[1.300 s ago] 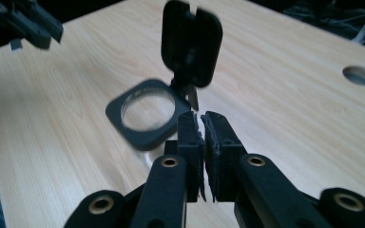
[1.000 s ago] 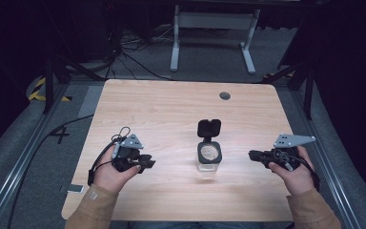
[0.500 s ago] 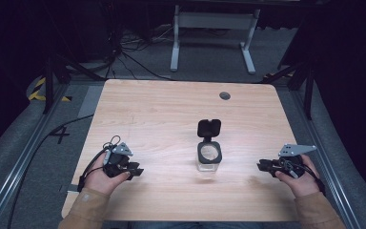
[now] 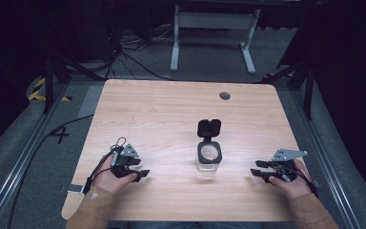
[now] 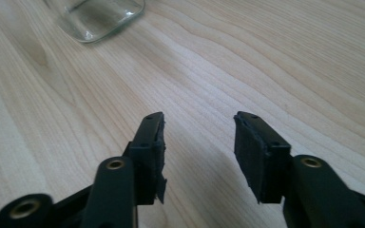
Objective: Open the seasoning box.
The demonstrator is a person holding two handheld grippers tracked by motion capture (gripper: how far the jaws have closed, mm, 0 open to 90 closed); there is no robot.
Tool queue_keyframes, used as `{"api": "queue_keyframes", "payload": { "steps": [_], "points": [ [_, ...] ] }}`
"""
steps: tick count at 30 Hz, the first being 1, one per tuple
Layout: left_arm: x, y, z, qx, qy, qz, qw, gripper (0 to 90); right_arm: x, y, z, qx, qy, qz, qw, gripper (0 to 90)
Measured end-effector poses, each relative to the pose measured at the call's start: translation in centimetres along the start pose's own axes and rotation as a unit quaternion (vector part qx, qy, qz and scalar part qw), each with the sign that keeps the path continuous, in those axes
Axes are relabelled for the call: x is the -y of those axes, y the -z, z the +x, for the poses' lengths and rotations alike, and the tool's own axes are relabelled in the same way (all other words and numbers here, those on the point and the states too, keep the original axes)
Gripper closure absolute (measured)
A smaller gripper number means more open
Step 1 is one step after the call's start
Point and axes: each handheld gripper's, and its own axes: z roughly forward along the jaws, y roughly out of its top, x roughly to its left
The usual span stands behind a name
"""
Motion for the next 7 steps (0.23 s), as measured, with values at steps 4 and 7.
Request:
{"api": "queue_keyframes", "payload": {
  "steps": [4, 7],
  "points": [
    [0.14, -0.05, -0.02, 0.002, 0.015, -0.006, 0.9999, 38.8, -0.03, -0.41, 0.09, 0.01, 0.0, -0.007, 0.9999, 46.6],
    [0.06, 0.01, -0.05, 0.004, 0.015, -0.004, 0.9999, 39.1, -0.06, -0.48, 0.1, 0.013, -0.002, -0.009, 0.9999, 46.3]
  ]
}}
